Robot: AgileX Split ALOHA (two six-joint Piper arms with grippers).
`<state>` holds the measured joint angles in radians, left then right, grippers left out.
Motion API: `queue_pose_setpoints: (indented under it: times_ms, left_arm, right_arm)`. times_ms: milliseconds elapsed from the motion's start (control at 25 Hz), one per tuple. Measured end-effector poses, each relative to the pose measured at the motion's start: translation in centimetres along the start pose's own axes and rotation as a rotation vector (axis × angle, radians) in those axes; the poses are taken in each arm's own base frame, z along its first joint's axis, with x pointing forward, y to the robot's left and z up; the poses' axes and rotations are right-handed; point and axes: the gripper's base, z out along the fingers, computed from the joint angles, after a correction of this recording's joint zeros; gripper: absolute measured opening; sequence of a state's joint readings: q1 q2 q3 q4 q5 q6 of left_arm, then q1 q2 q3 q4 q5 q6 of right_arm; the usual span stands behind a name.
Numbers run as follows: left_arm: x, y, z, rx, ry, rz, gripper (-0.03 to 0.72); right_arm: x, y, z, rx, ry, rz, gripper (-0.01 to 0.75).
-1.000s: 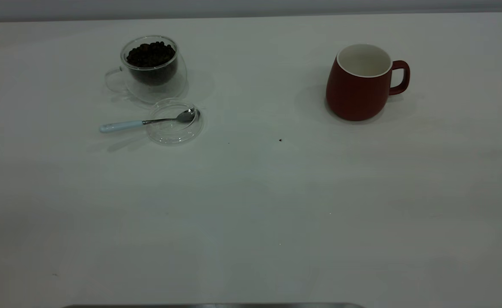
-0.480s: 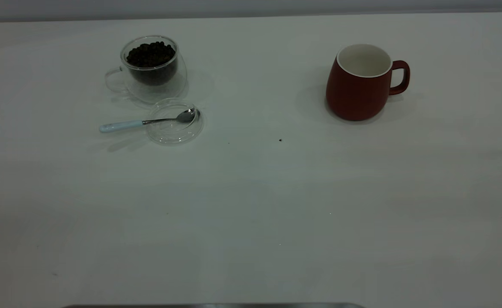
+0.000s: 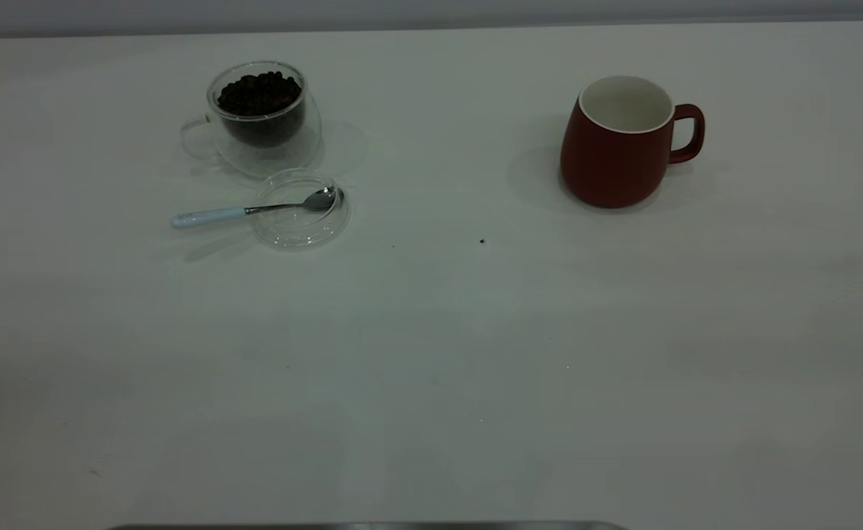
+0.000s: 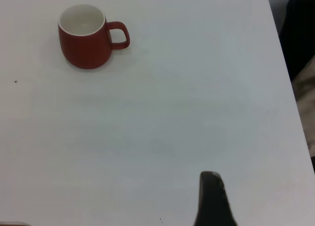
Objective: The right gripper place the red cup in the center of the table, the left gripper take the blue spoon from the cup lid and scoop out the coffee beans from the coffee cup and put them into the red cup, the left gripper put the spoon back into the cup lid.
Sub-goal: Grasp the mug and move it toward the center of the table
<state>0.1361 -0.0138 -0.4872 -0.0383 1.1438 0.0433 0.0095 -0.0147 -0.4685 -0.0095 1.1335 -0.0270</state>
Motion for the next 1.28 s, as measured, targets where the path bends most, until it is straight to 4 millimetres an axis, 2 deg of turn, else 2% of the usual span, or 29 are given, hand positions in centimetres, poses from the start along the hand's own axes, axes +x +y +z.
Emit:
queue_pose_setpoints:
  times_ms: [400, 560, 880, 1080, 1280]
  left_arm:
    - [0.0, 0.0, 0.0, 0.000, 0.000, -0.001, 0.340]
    - [0.0, 0.0, 0.0, 0.000, 0.000, -0.001, 0.340]
    - [0.0, 0.0, 0.0, 0.000, 0.000, -0.001, 0.340]
    - [0.0, 0.0, 0.0, 0.000, 0.000, -0.001, 0.340]
    - [0.0, 0.0, 0.0, 0.000, 0.000, -0.001, 0.340]
  right_arm:
    - [0.0, -0.3, 0.0, 0.030, 0.001, -0.013, 0.521]
    - [-0.6, -0.1, 1.0, 0.010, 0.079, -0.041, 0.520]
    - [-2.9, 0.6, 5.5, -0.111, 0.374, -0.114, 0.520]
    - [-5.9, 1.8, 9.1, -0.228, 0.252, -0.077, 0.520]
    - [-7.0, 2.3, 14.3, -0.287, 0.272, -0.102, 0.525]
